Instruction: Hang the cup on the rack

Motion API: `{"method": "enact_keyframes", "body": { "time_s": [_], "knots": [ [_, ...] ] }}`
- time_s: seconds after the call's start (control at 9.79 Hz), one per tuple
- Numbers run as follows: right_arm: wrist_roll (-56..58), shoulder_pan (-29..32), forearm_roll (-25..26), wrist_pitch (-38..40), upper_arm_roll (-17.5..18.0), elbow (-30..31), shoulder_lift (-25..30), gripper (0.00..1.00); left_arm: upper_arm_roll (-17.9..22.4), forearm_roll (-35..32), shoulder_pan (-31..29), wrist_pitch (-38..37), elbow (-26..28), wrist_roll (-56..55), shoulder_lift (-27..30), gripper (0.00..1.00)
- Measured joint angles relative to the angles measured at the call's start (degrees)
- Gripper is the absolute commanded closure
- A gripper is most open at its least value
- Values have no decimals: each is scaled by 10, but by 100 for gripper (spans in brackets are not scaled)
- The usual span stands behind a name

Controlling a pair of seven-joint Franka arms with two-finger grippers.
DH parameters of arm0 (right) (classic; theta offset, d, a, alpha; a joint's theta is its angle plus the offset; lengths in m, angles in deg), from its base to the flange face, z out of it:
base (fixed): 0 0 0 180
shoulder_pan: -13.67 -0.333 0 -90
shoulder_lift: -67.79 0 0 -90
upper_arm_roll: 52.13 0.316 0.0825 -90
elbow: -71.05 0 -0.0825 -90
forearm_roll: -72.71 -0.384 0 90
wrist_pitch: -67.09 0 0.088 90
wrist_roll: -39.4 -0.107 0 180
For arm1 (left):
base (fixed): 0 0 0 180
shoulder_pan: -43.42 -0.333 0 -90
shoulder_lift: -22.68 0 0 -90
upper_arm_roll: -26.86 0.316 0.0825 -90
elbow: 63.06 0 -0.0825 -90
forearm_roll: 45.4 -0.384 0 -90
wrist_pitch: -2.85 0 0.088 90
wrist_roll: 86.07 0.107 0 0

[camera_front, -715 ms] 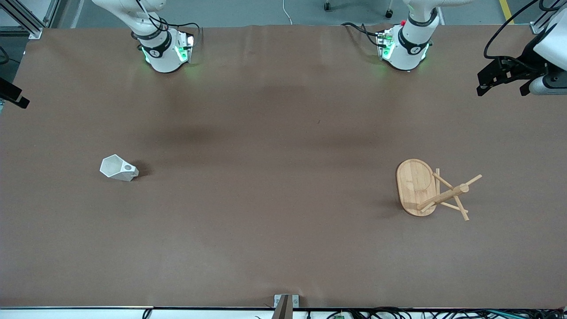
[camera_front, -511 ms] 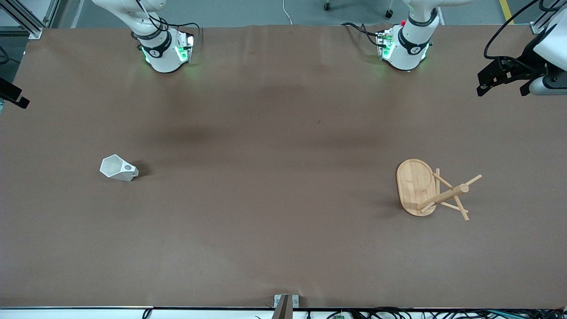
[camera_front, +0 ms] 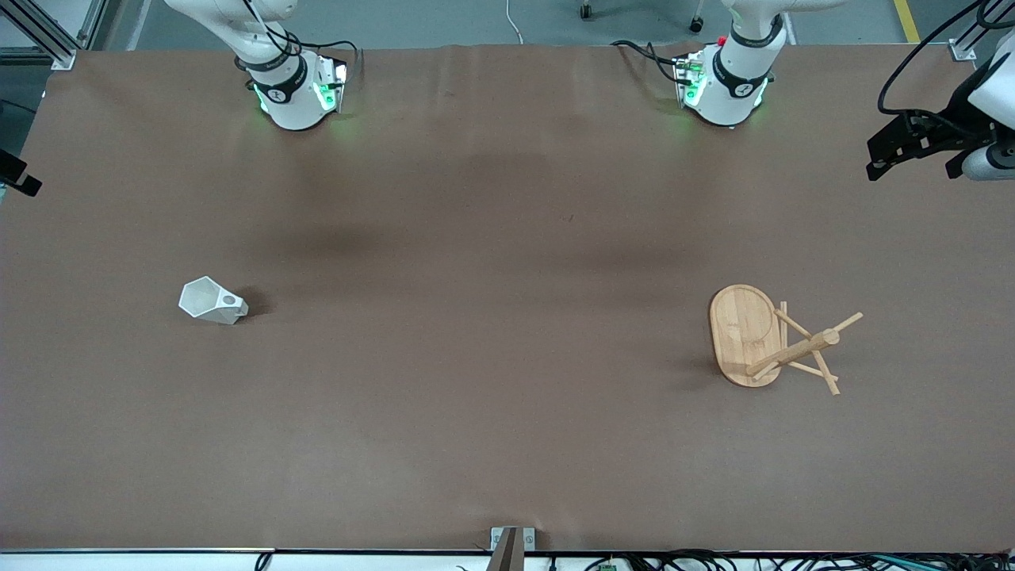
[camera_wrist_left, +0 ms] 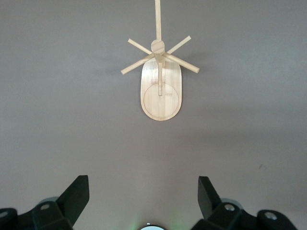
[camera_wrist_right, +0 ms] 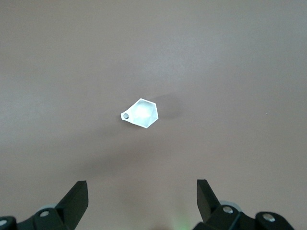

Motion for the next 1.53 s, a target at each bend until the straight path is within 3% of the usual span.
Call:
{"method": "enact_keyframes", "body": {
  "time_s": [0.31, 0.82, 1.23, 1.33, 1.53],
  "knots": [
    [41, 1, 0, -96, -24, 93, -18, 0, 0, 0, 0, 2, -7, 0, -28, 0],
    [58, -1, 0, -417, -35, 348, -57, 0, 0, 0, 0, 1, -16, 1, -29, 0],
    [58, -5, 0, -507, -33, 364, -179, 1, -1, 0, 2, 6, -16, 0, -38, 0],
    [58, -5, 0, -520, -33, 363, -194, 7, -2, 0, 5, 10, -16, 0, -40, 0],
    [57, -5, 0, -531, -33, 362, -209, 33, -5, 1, 9, 17, -16, -1, -45, 0]
  ]
}}
